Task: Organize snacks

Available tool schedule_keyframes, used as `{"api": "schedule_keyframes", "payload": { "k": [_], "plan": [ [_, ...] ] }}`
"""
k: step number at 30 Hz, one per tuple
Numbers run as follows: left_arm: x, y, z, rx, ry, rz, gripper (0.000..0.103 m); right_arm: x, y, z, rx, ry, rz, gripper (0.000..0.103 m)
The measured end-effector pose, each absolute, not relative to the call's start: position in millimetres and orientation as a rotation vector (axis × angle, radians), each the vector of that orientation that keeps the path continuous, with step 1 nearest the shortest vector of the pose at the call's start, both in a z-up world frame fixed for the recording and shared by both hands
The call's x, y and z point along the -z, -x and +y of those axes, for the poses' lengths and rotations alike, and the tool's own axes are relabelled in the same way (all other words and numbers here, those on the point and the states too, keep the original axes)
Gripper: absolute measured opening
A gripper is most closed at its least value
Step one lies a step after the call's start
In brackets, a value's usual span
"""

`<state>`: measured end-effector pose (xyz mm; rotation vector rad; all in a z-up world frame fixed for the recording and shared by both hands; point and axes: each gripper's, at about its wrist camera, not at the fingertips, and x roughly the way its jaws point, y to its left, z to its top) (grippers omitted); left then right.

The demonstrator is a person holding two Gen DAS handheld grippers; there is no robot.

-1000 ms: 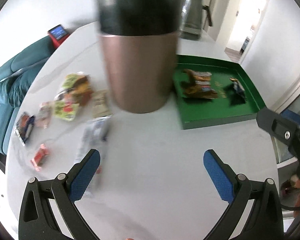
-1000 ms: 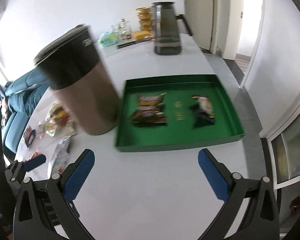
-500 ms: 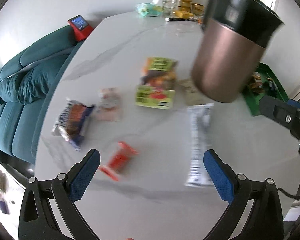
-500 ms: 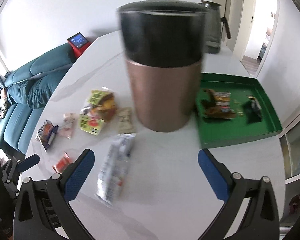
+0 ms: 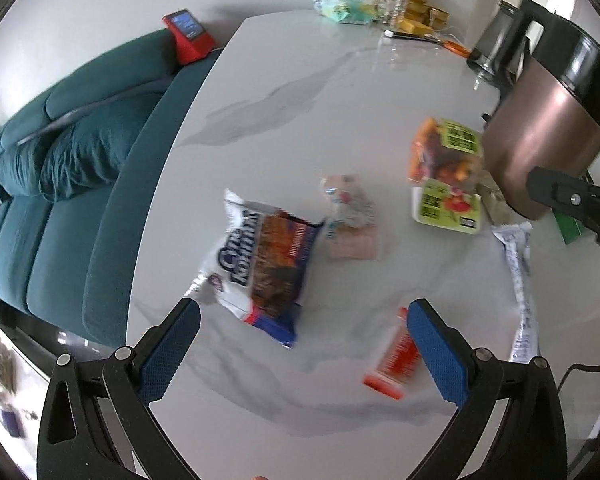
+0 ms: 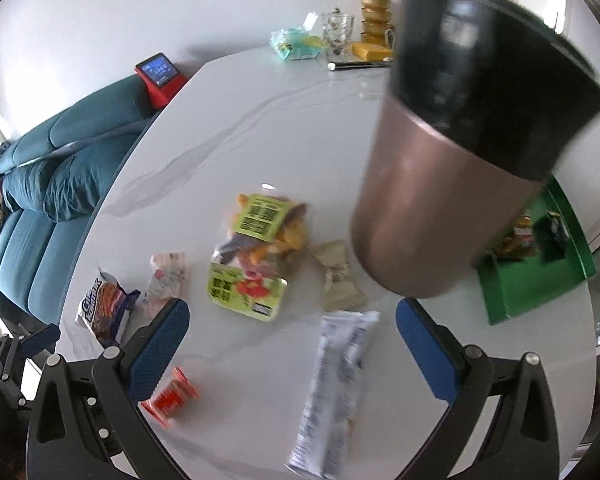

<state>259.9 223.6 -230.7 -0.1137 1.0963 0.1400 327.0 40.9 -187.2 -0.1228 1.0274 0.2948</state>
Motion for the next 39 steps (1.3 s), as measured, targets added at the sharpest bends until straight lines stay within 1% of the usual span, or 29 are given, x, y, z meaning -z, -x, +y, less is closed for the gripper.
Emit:
{"api": "schedule_keyframes", "payload": {
  "k": [6, 12, 32, 39],
  "plan": [
    [245.6, -266.2, 249.3, -0.16, 0.125, 1.114, 0.102, 209.7, -354.1, 67.9, -0.244, 0.157, 1.067, 0.103],
    [260.9, -271.4, 264.8, -0.169, 0.146, 1.146, 0.102, 233.7, -379.2, 78.6, -0.194, 0.133, 1.125, 0.103],
    [275.5, -289.4, 270.7, -0.17, 0.118, 1.187, 0.102, 255.3, -406.0, 92.8, -0.213, 0.138, 1.149, 0.103],
    [279.4, -292.5, 270.9, -0.179, 0.106, 1.202, 0.102, 266.5, -413.2, 98.8, -0.225, 0.132, 1.186, 0.103]
  ]
}}
